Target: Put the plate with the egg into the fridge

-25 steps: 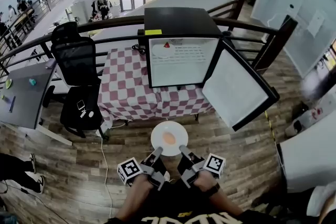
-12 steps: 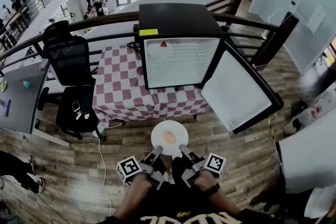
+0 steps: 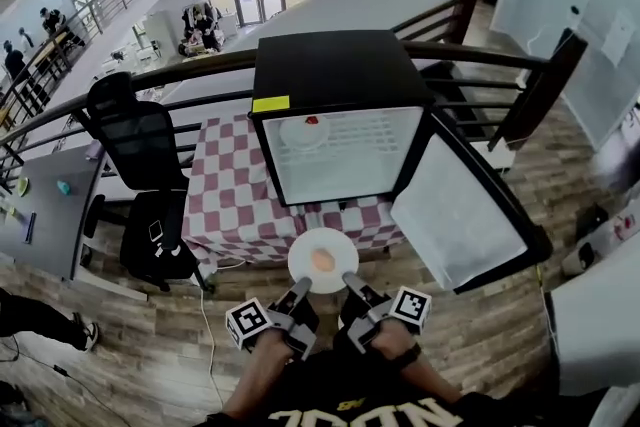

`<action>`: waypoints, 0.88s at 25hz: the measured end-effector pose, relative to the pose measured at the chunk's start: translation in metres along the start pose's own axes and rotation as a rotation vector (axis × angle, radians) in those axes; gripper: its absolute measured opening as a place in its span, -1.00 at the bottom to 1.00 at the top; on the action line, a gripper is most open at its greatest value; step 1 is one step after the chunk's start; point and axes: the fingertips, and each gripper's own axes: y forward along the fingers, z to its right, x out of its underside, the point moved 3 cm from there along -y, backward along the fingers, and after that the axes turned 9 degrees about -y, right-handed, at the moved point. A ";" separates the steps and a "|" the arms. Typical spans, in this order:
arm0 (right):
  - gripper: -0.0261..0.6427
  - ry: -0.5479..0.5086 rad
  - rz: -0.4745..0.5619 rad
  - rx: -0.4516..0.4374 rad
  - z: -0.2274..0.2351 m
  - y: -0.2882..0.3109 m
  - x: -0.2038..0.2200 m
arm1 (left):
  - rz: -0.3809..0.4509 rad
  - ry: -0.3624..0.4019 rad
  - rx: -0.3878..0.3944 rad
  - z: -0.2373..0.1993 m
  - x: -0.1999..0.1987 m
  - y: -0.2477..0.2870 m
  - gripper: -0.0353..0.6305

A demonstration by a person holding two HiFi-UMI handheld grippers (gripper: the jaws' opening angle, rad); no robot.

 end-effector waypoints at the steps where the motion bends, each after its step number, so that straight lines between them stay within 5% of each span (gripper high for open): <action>1: -0.83 -0.004 -0.006 -0.009 -0.002 0.007 -0.009 | 0.008 -0.003 0.007 0.004 -0.003 0.009 -0.79; 11: -0.83 -0.017 -0.045 -0.033 0.002 0.050 -0.086 | 0.048 0.015 0.037 0.021 -0.021 0.088 -0.79; 22: -0.83 -0.011 -0.126 0.022 0.026 0.069 -0.103 | 0.129 0.000 0.004 0.000 -0.032 0.109 -0.79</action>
